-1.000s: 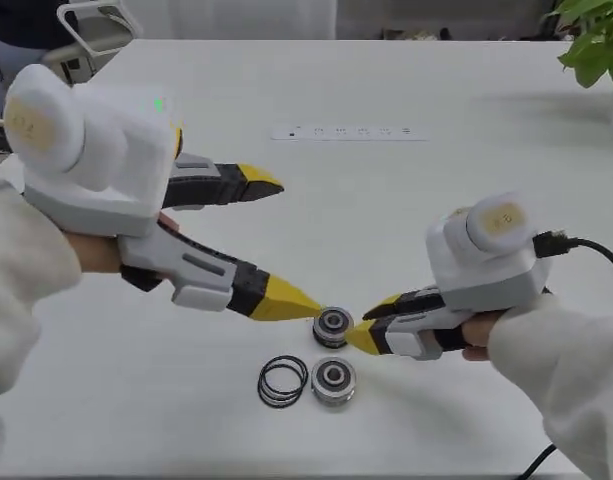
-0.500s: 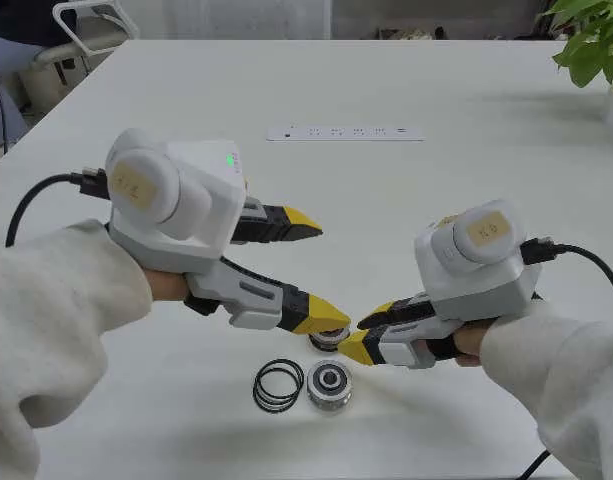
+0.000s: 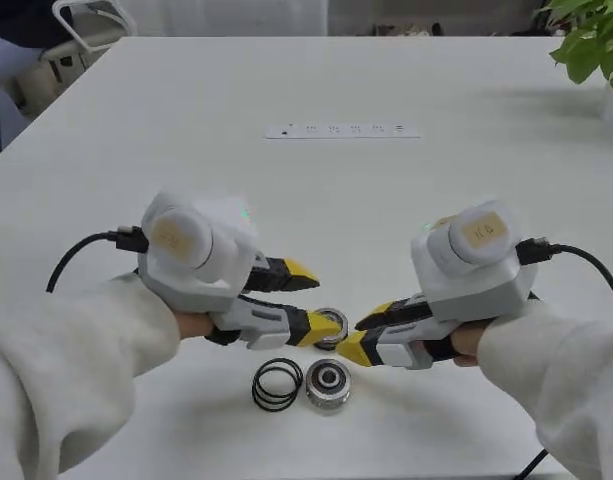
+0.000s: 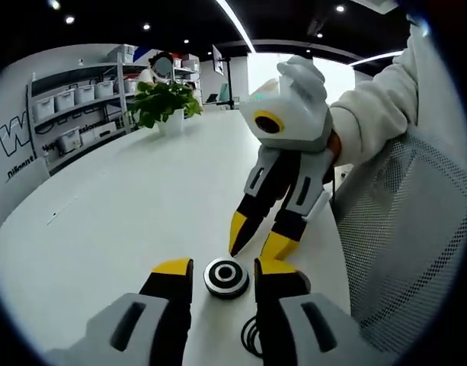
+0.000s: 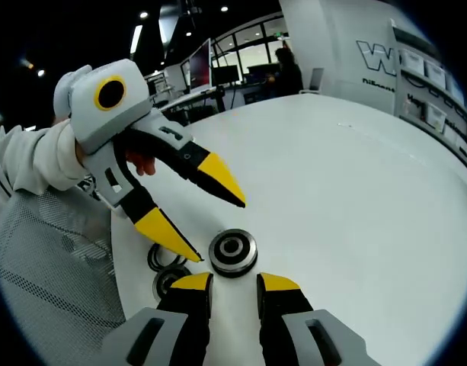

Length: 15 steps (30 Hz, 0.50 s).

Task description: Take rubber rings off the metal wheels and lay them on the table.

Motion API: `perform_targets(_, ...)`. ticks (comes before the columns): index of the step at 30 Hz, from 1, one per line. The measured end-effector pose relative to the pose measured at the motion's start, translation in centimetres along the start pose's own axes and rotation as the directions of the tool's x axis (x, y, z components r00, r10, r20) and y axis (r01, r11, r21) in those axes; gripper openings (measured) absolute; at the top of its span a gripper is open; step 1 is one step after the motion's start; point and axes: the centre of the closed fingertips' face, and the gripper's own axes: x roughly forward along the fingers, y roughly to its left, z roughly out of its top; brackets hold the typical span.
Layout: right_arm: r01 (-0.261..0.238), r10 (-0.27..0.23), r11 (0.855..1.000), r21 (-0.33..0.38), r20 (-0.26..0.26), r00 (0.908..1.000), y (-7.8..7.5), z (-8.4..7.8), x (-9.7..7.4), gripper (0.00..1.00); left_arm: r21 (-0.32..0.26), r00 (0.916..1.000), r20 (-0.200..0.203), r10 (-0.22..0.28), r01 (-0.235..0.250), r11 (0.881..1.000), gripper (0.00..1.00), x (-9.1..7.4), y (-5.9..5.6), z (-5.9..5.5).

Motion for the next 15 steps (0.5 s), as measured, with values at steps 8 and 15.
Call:
perform_targets(8,0.002,-0.002,1.000,-0.018,0.004,1.0000,0.2,0.0,0.2,0.21,0.005,0.9995,-0.031,-0.004,0.005,1.000,0.16,0.7,-0.1,-1.2)
perform_targets(15,0.004,-0.004,0.999,-0.032,0.008,1.0000,0.3,0.1,0.4,0.20,-0.016,0.9996,-0.029,-0.005,0.005,1.000,0.12,1.0,-0.1,-1.2)
